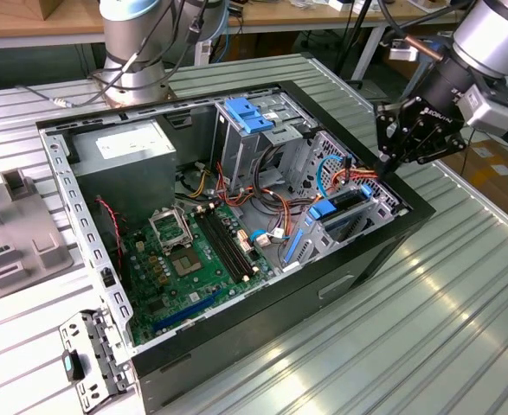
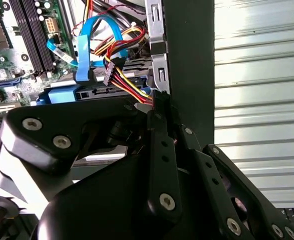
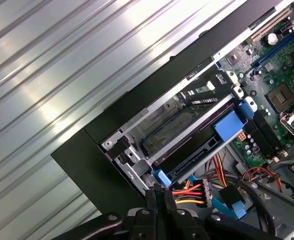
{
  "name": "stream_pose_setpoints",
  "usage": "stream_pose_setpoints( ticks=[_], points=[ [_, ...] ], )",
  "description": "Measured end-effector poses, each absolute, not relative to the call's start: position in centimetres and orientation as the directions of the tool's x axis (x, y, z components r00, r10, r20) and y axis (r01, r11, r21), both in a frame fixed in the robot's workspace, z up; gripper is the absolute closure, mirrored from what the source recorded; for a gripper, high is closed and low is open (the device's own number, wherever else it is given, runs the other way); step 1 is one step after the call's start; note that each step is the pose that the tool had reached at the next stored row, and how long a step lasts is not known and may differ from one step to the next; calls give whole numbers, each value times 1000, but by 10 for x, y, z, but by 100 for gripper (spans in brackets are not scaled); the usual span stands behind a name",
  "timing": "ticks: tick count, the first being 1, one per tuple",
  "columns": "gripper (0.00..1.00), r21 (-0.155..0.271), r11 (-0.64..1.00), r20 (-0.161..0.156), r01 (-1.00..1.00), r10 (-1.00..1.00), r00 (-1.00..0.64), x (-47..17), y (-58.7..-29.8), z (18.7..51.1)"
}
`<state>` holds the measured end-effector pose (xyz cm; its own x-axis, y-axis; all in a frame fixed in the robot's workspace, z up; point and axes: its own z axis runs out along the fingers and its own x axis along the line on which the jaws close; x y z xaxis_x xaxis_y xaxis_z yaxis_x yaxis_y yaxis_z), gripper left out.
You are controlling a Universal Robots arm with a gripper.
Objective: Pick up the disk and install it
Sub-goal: 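Insert the first disk wire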
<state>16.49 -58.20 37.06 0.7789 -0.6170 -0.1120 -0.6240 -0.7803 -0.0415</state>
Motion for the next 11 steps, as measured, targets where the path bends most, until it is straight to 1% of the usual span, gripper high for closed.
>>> stream_pose_setpoints(
  ticks=[11],
  points=[
    [83,-42,-780,-112,-624,-617,779,143,-582,368]
  ],
)
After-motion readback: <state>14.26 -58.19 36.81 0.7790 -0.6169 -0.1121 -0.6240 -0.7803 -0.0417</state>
